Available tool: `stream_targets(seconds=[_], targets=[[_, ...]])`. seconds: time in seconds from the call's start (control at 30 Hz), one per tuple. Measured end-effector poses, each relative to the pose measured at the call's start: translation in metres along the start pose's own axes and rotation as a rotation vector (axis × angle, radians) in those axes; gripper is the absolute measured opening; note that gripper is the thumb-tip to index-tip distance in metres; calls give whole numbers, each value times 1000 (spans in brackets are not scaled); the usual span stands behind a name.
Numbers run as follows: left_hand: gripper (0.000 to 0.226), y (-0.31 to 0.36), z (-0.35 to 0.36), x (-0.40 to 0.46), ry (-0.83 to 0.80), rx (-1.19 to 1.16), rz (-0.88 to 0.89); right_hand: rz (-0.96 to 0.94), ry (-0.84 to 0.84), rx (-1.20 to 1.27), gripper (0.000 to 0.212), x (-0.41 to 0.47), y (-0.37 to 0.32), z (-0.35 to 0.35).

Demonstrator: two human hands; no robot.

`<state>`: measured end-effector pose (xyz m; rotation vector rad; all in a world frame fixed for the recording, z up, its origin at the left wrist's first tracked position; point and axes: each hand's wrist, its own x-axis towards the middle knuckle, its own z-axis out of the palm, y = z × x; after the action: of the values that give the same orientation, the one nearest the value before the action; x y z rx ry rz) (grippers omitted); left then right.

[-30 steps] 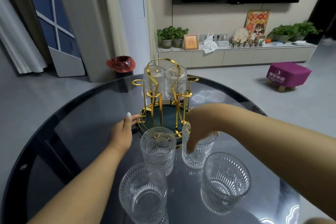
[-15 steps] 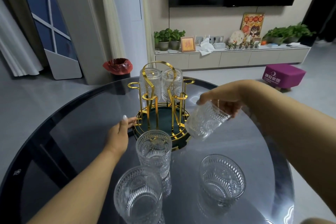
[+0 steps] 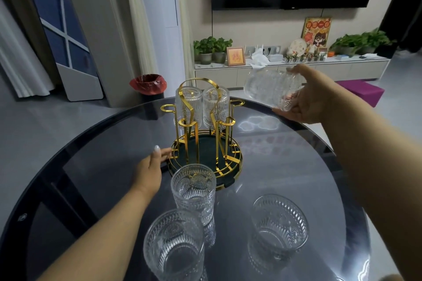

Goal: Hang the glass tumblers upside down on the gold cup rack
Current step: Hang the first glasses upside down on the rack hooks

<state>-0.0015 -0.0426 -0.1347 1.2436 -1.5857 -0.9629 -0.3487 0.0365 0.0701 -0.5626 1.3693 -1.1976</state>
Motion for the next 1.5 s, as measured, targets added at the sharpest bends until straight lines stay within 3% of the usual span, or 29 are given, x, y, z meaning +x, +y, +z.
stream_targets(seconds=[0.2,0.33,0.4,0.53,0.6,0.7,1.5], targets=[[64,0,0,0,2,-12,-11,-179,-136,120,77,13,18,27],[63,3,0,-1,15,-19,-16,-332,-205,286,92,20,35,46],[61,3,1,0,17,-23,-15,-463,-198,190,86,21,40,49],[55,3,1,0,19,-26,-23,-668,-113,-92,102,24,47,50],[53,3,1,-1,16,-15,-29,-721,-41,-183,89,27,50,49],[53,1,0,-1,19,-7,-19,-754,15,-255,79,32,57,48],[67,2,0,-1,23,53,-4,-685,76,-569,84,50,116,45]])
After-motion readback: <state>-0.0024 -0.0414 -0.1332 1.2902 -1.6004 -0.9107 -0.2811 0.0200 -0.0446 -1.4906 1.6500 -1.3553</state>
